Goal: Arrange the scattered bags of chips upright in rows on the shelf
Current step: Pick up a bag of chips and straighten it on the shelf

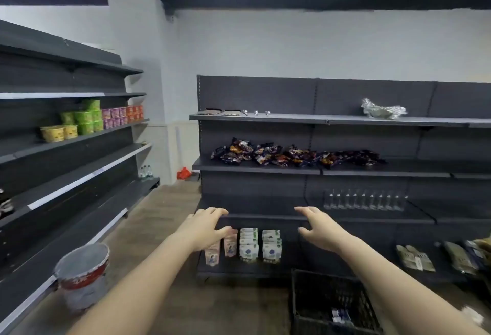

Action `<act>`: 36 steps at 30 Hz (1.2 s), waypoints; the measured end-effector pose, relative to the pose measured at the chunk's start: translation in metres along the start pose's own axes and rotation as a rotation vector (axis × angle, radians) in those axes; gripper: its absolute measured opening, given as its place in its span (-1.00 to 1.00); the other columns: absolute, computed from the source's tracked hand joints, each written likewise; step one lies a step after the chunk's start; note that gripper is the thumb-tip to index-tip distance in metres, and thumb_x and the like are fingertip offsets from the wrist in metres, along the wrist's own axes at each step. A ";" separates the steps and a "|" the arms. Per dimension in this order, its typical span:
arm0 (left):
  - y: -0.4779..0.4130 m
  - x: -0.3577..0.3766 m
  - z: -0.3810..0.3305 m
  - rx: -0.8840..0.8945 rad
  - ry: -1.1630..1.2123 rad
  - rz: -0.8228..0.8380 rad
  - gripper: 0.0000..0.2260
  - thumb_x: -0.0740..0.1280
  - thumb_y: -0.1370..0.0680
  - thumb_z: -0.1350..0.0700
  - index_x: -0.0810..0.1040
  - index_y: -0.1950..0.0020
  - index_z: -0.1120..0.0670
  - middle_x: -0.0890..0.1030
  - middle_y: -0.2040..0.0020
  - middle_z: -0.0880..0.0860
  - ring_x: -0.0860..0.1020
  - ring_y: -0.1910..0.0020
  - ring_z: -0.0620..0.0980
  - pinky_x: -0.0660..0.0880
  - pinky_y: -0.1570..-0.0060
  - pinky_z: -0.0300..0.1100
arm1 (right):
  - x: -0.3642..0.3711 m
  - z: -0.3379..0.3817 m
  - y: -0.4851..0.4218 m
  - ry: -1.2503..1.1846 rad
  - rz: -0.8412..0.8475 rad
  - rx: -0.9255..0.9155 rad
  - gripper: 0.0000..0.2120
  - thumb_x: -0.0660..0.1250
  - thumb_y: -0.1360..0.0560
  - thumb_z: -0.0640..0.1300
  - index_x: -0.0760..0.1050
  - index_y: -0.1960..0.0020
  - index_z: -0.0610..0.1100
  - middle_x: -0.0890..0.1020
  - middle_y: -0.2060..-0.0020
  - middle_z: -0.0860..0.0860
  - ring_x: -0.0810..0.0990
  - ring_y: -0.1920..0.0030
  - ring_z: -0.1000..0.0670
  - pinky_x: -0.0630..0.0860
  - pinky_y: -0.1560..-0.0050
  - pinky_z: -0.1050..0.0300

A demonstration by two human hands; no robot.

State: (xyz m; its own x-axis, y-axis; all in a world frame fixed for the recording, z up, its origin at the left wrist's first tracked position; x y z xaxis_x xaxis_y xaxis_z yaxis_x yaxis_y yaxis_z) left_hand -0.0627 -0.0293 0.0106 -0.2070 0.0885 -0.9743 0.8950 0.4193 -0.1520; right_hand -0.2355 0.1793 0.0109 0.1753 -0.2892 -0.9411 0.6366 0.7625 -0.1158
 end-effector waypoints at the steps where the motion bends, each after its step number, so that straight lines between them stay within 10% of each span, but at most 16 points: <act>1: -0.005 0.001 0.006 -0.003 0.009 0.002 -0.50 0.12 -0.55 -0.25 0.23 -0.45 -0.10 0.32 -0.44 -0.08 0.31 -0.38 0.00 0.27 -0.31 -0.01 | 0.005 0.002 -0.008 0.007 0.003 0.005 -0.45 0.22 -0.55 -0.04 0.15 -0.50 0.02 0.26 -0.46 0.00 0.30 -0.39 -0.07 0.35 -0.33 -0.04; 19: -0.205 -0.030 0.193 -0.014 0.092 -0.012 -0.56 0.17 -0.57 -0.17 0.31 -0.41 -0.08 0.43 -0.36 -0.03 0.42 -0.30 -0.02 0.38 -0.25 -0.01 | 0.096 0.149 -0.278 -0.145 0.087 -0.009 -0.46 0.23 -0.53 -0.08 0.20 -0.48 -0.03 0.28 -0.44 -0.07 0.31 -0.40 -0.11 0.32 -0.35 0.01; 36: -0.457 0.038 0.329 -0.093 0.137 0.057 -0.57 0.18 -0.55 -0.19 0.33 -0.39 -0.08 0.44 -0.33 -0.03 0.43 -0.27 -0.03 0.39 -0.22 -0.05 | 0.154 0.071 -0.570 -0.056 0.168 0.052 -0.45 0.25 -0.51 -0.06 0.21 -0.47 -0.09 0.36 -0.38 -0.15 0.35 -0.37 -0.14 0.34 -0.30 0.05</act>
State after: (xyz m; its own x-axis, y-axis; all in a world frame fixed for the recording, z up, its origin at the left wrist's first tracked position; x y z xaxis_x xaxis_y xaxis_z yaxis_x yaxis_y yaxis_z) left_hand -0.3498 -0.5148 -0.0113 -0.2146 0.2346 -0.9481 0.8680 0.4909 -0.0750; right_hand -0.5176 -0.3409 -0.0454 0.3229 -0.1934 -0.9265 0.6329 0.7720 0.0595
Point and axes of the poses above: each hand's wrist, its own y-axis away from the middle knuckle, its own x-axis out of the palm, z = x × y, the point moved 7 cm from there along -y, towards the middle knuckle
